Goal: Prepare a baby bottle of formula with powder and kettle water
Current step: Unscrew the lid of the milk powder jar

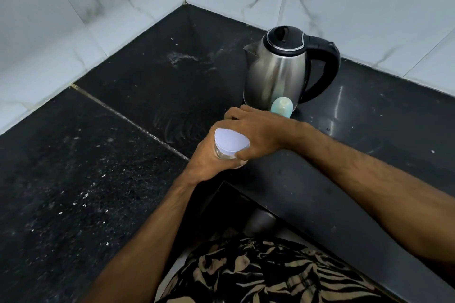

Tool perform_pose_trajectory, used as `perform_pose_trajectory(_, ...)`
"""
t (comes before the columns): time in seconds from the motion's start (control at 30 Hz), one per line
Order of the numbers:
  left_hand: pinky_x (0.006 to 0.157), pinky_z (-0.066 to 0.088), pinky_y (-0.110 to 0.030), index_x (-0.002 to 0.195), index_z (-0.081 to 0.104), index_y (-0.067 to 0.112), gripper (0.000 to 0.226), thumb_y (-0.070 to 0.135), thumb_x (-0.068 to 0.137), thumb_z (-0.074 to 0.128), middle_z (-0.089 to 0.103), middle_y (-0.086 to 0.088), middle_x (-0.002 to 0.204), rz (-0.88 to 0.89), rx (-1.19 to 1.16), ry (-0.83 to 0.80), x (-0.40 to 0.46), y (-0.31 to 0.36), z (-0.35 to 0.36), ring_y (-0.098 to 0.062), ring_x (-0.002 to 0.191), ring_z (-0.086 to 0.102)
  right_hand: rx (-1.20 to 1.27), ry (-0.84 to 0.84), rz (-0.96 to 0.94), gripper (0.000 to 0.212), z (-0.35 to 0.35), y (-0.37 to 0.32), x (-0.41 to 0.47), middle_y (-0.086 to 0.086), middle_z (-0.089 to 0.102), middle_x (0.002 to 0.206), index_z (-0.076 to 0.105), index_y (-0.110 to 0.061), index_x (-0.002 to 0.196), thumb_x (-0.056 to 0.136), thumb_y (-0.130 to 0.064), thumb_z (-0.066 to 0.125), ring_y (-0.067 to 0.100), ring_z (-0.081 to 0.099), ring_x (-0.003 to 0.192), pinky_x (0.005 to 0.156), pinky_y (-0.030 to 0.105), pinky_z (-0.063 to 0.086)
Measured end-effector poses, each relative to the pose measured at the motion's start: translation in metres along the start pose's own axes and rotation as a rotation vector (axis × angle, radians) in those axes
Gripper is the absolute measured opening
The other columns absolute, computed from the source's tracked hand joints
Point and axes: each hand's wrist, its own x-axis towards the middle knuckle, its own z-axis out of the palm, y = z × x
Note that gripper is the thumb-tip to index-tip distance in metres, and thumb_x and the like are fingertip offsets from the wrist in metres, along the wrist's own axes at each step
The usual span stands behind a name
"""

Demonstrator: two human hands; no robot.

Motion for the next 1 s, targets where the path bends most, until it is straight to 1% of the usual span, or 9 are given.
perform_pose_trajectory(0.1,0.083,0.043,-0.002,0.121,0.04,0.064,0.089,0.034,0.056,0.093,0.058,0.037,0.118,0.022,0.018,-0.026,-0.002,0.004,-0.002,0.023,0.111,0.049,-0.005,0.042,0.089,0.091,-0.002,-0.001,-0.005,-0.004,0.043,0.14,0.029,-0.034,0.152,0.076,-0.066,0.067,0.017,0.049,0.118,0.086,0.03,0.043)
perform_pose_trajectory(0.2,0.079,0.044,-0.002,0.111,0.038,0.078,0.086,0.039,0.054,0.089,0.057,0.044,0.113,0.03,0.009,-0.038,-0.004,0.01,-0.003,0.02,0.108,0.054,-0.133,0.166,0.267,0.096,0.002,-0.012,-0.008,0.002,0.051,0.13,0.036,-0.027,0.148,0.073,-0.084,0.053,0.023,0.058,0.111,0.084,0.034,0.045)
perform_pose_trajectory(0.37,0.082,0.044,-0.003,0.117,0.04,0.073,0.089,0.034,0.054,0.09,0.059,0.039,0.117,0.057,0.002,-0.044,-0.004,0.008,-0.002,0.018,0.113,0.053,-0.132,0.168,0.206,0.073,0.011,-0.023,-0.006,0.002,0.053,0.123,0.047,-0.023,0.139,0.079,-0.063,0.063,0.023,0.055,0.11,0.079,0.032,0.038)
perform_pose_trajectory(0.47,0.086,0.042,-0.003,0.125,0.038,0.059,0.092,0.032,0.055,0.091,0.056,0.033,0.124,0.033,-0.011,-0.039,-0.003,0.004,-0.002,0.018,0.118,0.05,0.117,0.04,0.125,0.084,0.004,-0.017,-0.01,0.0,0.04,0.146,0.034,-0.03,0.149,0.077,-0.05,0.072,0.023,0.044,0.127,0.094,0.035,0.042)
perform_pose_trajectory(0.53,0.086,0.042,-0.002,0.124,0.036,0.064,0.093,0.03,0.057,0.092,0.056,0.037,0.124,0.034,0.002,-0.041,-0.003,0.003,-0.001,0.019,0.118,0.049,0.118,0.038,0.171,0.095,0.004,-0.016,-0.012,0.001,0.03,0.155,0.026,-0.029,0.154,0.076,-0.058,0.072,0.026,0.039,0.136,0.104,0.043,0.043)
perform_pose_trajectory(0.73,0.082,0.044,-0.003,0.119,0.039,0.07,0.092,0.021,0.061,0.09,0.057,0.04,0.12,0.072,-0.009,-0.048,-0.003,0.004,0.0,0.015,0.114,0.054,-0.094,0.17,0.257,0.077,0.014,-0.027,-0.004,0.005,0.051,0.124,0.045,-0.019,0.138,0.078,-0.064,0.066,0.024,0.053,0.111,0.083,0.034,0.042)
perform_pose_trajectory(0.87,0.091,0.046,-0.011,0.135,0.037,0.047,0.095,0.034,0.057,0.091,0.058,0.025,0.13,0.07,-0.047,-0.057,-0.003,0.001,0.001,0.005,0.123,0.053,0.117,0.035,0.183,0.092,0.012,-0.022,-0.005,0.005,0.035,0.148,0.028,-0.025,0.152,0.076,-0.051,0.072,0.028,0.041,0.131,0.102,0.046,0.043)
perform_pose_trajectory(0.93,0.095,0.047,-0.016,0.142,0.034,0.036,0.104,0.039,0.055,0.09,0.056,0.018,0.135,0.068,-0.051,-0.066,-0.003,-0.002,0.001,0.001,0.126,0.052,0.161,0.042,0.203,0.102,0.011,-0.02,-0.007,0.004,0.023,0.158,0.019,-0.028,0.155,0.074,-0.059,0.072,0.028,0.034,0.139,0.106,0.049,0.042)
perform_pose_trajectory(1.0,0.097,0.048,-0.023,0.142,0.033,0.037,0.104,0.04,0.055,0.09,0.056,0.017,0.134,0.049,-0.055,-0.058,-0.003,-0.003,0.001,-0.001,0.124,0.053,0.082,0.149,0.266,0.101,0.014,-0.023,-0.006,0.006,0.035,0.151,0.026,-0.025,0.153,0.073,-0.069,0.068,0.027,0.043,0.132,0.1,0.045,0.046)
